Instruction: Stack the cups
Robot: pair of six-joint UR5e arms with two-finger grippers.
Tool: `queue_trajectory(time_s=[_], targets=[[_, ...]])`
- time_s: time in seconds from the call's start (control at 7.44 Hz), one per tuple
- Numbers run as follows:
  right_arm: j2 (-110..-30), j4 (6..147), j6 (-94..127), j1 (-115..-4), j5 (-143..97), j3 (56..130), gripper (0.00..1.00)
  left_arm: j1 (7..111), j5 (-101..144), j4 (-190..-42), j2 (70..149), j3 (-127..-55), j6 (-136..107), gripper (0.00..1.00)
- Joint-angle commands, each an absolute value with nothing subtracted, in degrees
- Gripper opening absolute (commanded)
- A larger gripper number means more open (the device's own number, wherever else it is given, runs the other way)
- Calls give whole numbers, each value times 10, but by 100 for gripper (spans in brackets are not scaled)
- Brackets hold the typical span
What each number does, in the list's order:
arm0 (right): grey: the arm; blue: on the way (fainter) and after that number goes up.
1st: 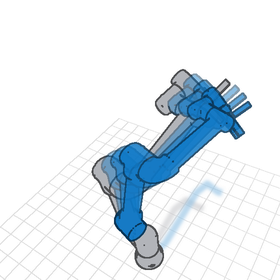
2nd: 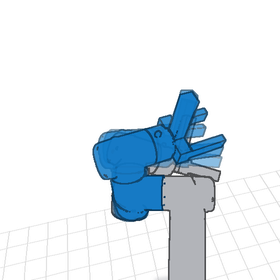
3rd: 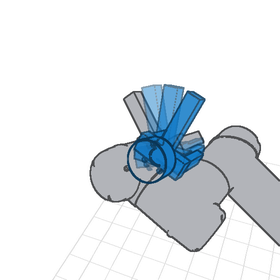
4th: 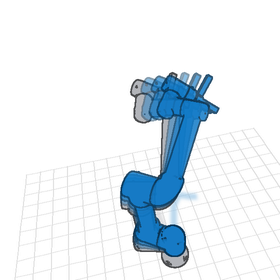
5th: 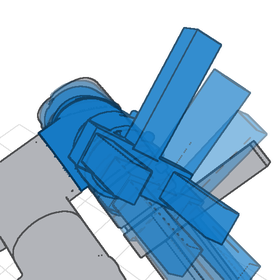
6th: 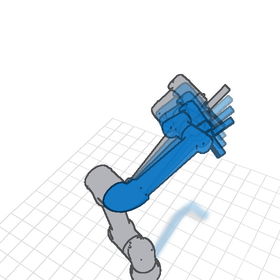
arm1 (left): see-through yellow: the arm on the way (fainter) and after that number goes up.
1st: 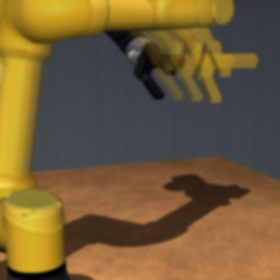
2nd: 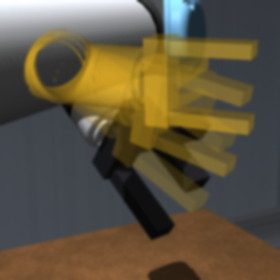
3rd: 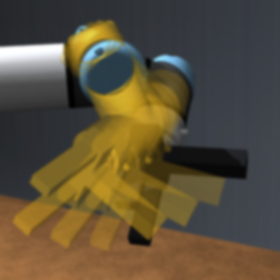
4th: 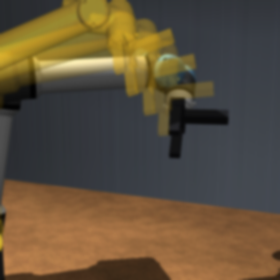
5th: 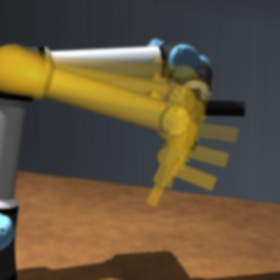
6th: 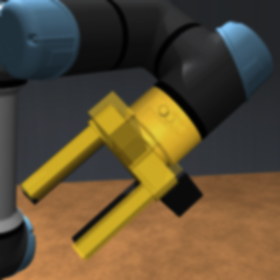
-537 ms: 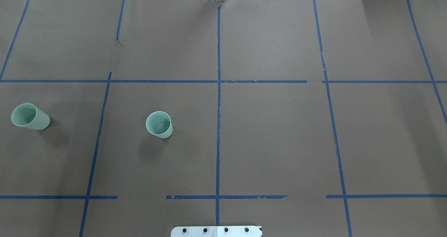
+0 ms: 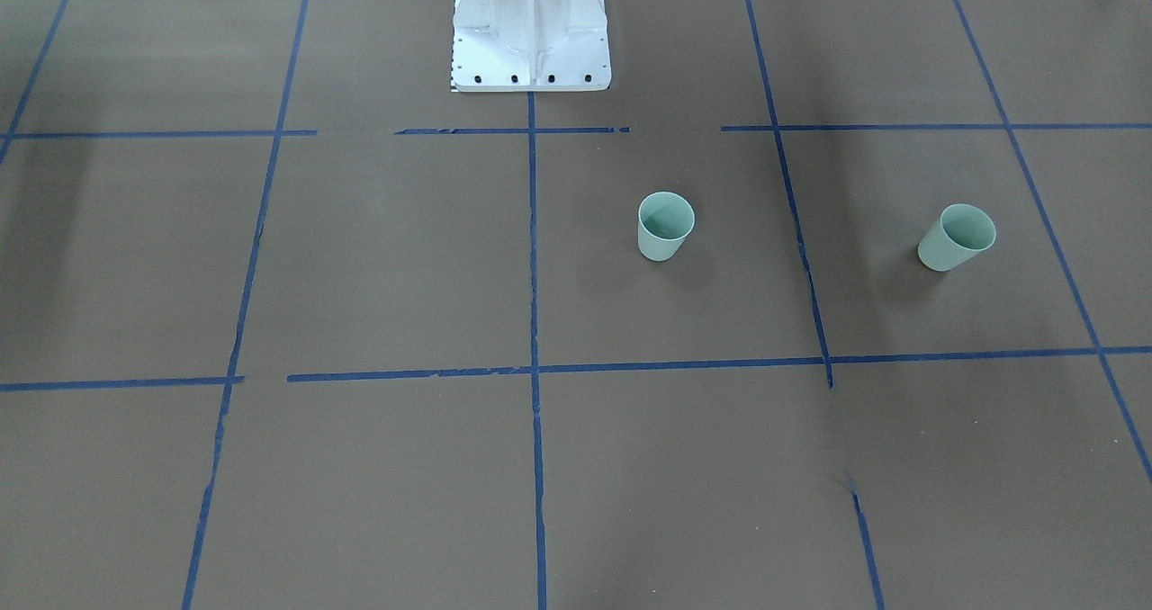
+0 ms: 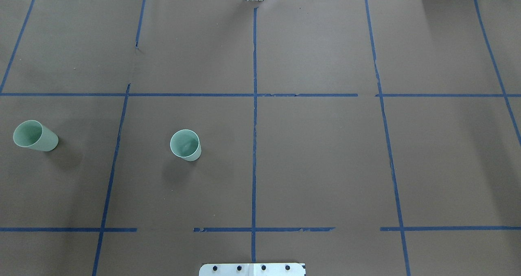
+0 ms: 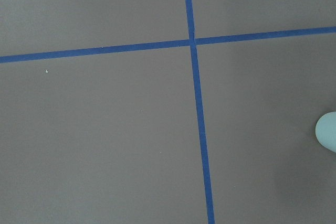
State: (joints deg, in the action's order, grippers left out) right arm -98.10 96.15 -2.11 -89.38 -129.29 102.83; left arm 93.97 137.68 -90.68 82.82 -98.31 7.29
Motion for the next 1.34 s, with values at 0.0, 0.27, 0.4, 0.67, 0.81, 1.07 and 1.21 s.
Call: queue_trajectory(time_s=[0.0, 0.27, 0.4, 0.67, 0.81, 1.07, 1.21], targets=[[-981, 962, -21, -894, -1293, 1028, 100, 933, 1374, -912, 864, -988, 26, 100], [-981, 962, -21, -894, -1293, 1028, 100, 905, 1382, -928, 857, -993, 22, 100], [-981, 962, -21, -893, -1293, 1028, 100, 860, 1383, -952, 857, -993, -3, 100], [-981, 962, -21, -894, -1293, 1028, 100, 784, 1375, -1064, 854, -992, -176, 100], [-981, 962, -21, -893, -1293, 1028, 100, 740, 1357, -1137, 842, -989, -258, 100], [-981, 962, -21, -894, -1293, 1028, 100, 667, 1297, -1203, 842, -983, -371, 100], [-981, 962, -21, -893, -1293, 1028, 100, 648, 1296, -1214, 842, -983, -399, 100]])
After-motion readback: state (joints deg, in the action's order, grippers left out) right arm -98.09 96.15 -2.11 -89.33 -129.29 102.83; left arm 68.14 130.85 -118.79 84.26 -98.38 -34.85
